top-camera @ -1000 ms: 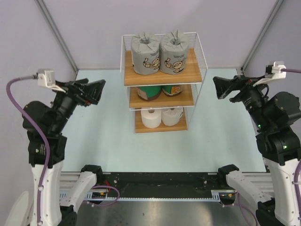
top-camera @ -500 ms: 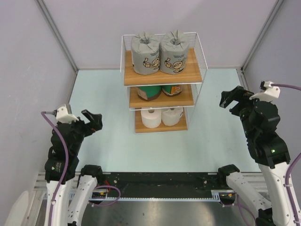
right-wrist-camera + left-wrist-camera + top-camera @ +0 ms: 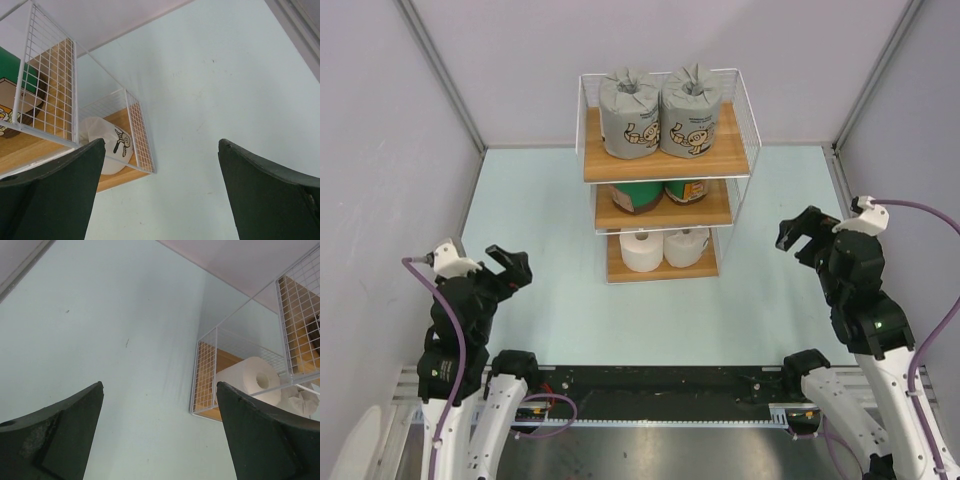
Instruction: Place and organize the paper towels onto the shelf
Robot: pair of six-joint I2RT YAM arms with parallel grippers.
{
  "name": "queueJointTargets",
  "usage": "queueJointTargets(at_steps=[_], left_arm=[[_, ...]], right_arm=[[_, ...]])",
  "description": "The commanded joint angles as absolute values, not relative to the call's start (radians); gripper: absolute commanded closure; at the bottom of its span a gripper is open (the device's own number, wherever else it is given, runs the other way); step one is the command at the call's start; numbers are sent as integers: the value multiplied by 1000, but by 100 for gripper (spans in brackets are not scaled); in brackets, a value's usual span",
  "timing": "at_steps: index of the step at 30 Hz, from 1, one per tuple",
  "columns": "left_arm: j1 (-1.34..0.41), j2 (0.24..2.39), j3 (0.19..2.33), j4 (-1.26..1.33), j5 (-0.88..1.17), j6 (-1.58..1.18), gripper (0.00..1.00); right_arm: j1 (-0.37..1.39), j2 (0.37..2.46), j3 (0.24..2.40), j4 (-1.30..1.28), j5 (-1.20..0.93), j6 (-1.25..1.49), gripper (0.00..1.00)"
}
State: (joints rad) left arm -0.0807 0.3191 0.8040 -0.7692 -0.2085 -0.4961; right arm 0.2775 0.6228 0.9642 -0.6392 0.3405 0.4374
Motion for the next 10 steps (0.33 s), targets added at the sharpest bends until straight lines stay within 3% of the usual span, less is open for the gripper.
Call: queueJointTargets(at_steps=[1,10], left_arm=[[-80,305,792,-749,-224,-506,0],[-78,308,802,-752,-236,-503,0]], right_arm=[[276,609,956,-611,371,445,0],[276,606,936,-611,376,436,0]])
